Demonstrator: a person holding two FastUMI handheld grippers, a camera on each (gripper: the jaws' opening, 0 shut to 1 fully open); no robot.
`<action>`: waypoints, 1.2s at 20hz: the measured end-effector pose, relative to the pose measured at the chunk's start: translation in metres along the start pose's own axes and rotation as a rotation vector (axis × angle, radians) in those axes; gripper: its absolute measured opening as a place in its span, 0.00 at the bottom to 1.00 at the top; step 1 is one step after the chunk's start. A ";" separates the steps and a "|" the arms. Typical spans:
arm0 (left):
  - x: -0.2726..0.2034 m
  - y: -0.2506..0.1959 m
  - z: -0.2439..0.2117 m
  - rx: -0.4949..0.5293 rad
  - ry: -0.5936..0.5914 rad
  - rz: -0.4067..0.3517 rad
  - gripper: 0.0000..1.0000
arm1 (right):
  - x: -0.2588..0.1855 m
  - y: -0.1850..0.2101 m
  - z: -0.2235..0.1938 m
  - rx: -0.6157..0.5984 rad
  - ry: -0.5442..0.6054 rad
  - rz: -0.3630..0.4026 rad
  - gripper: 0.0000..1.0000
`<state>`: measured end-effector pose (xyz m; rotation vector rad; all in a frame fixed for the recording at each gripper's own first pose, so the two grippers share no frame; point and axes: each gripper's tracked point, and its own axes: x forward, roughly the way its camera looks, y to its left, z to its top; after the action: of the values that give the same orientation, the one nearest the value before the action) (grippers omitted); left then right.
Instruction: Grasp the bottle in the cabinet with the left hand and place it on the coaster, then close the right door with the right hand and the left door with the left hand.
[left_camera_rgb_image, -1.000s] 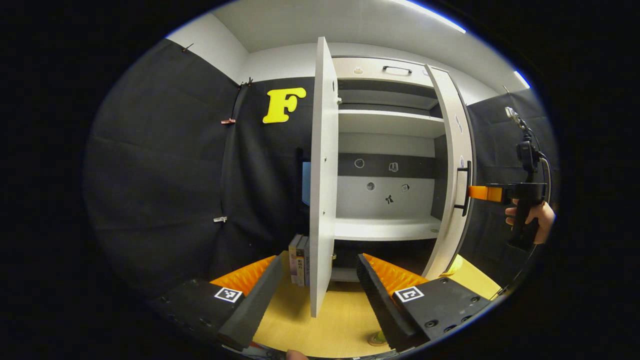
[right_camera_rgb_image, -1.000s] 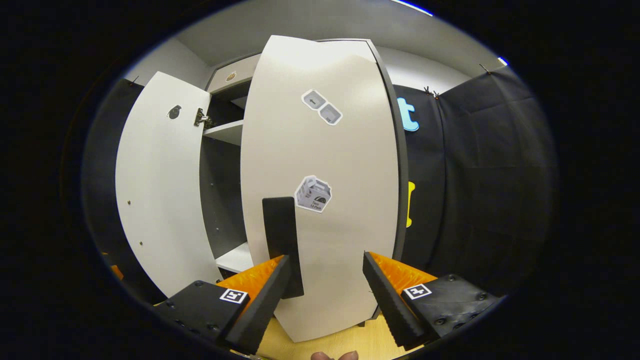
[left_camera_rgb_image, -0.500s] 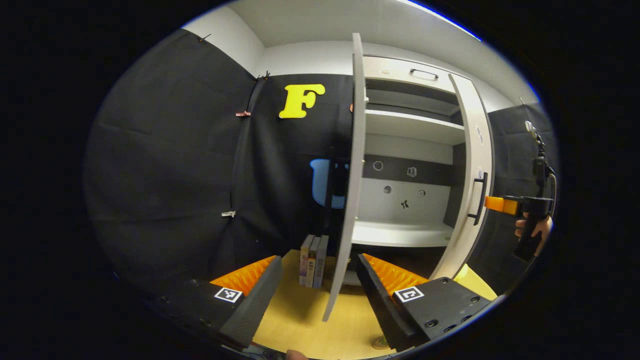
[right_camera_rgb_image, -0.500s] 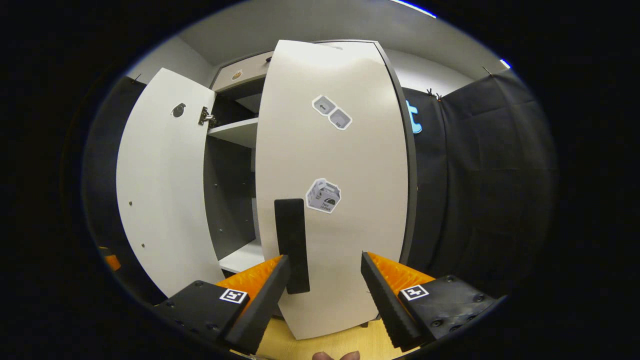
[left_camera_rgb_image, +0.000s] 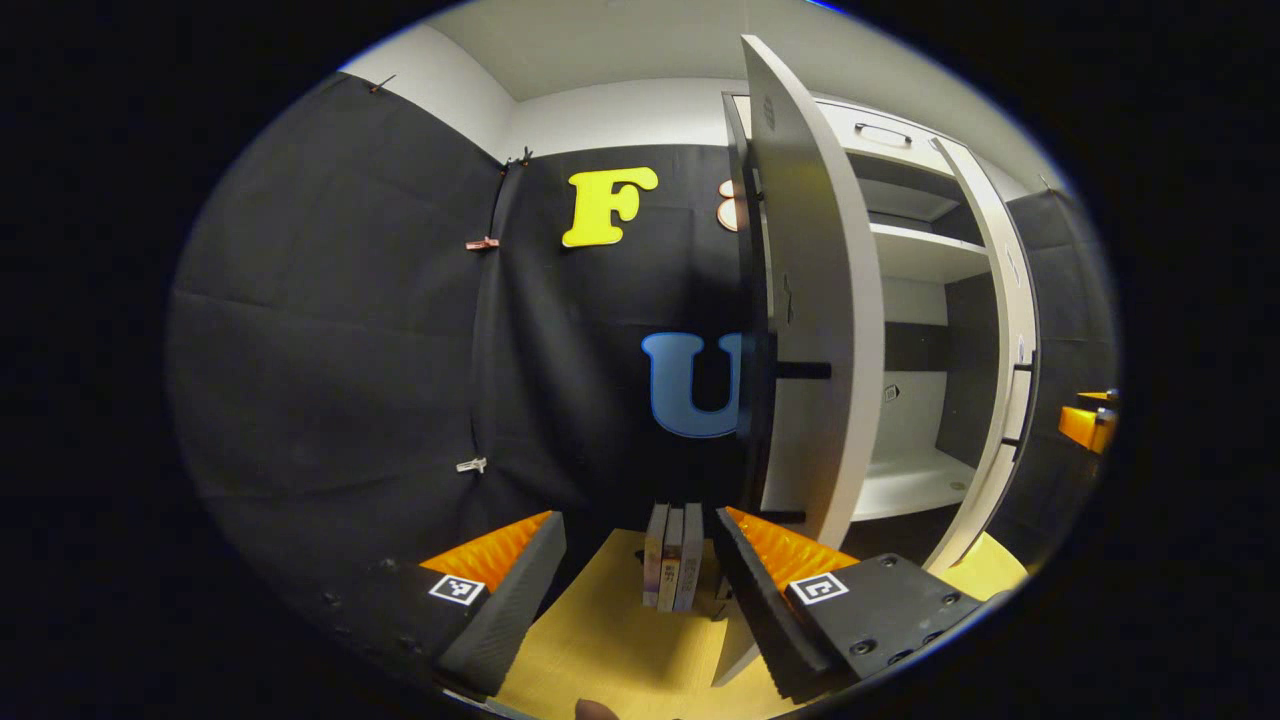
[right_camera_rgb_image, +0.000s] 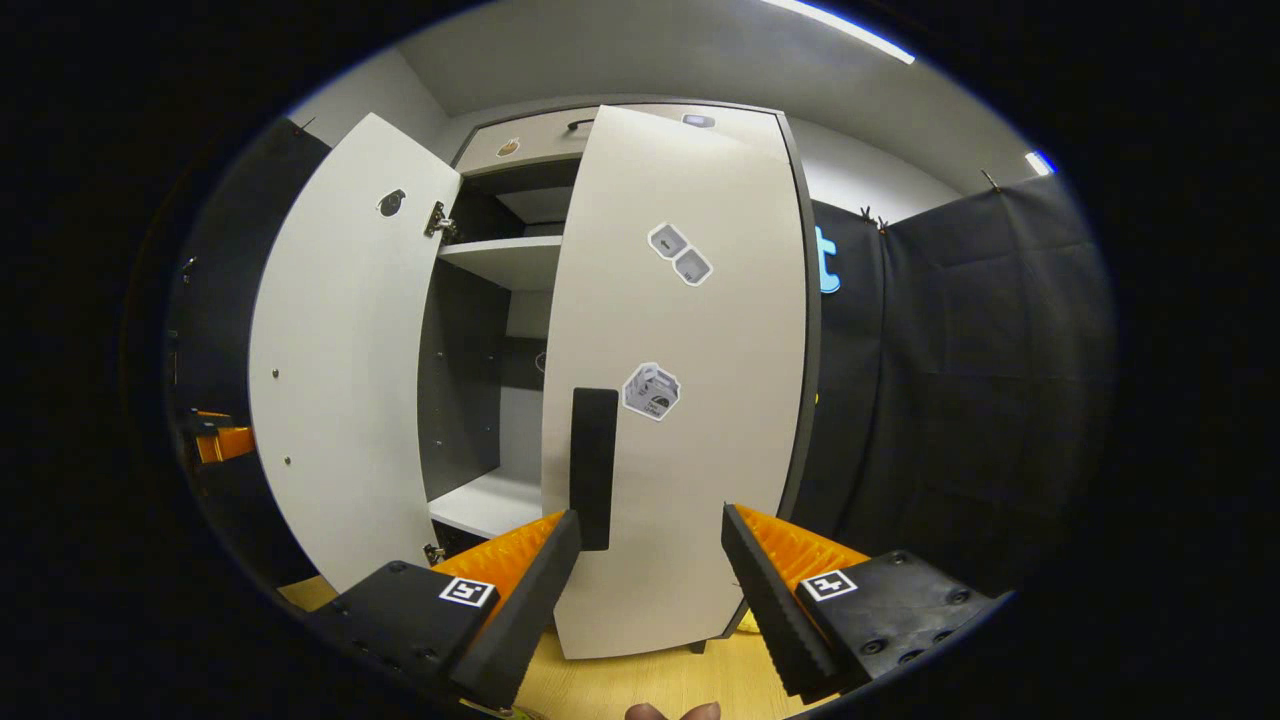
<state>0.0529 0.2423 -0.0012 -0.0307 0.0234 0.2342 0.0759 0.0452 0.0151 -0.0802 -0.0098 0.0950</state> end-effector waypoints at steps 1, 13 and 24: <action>0.008 0.000 0.002 0.008 -0.003 -0.001 0.92 | -0.002 -0.003 0.001 -0.006 -0.003 -0.011 0.95; -0.003 -0.066 0.002 0.004 0.008 -0.127 0.92 | -0.011 -0.022 -0.003 0.016 0.005 -0.048 0.97; -0.002 -0.164 0.003 0.009 0.013 -0.206 0.92 | -0.025 -0.067 -0.006 0.031 0.026 -0.071 0.97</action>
<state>0.0887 0.0828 0.0067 -0.0253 0.0341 0.0276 0.0570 -0.0245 0.0140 -0.0501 0.0143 0.0233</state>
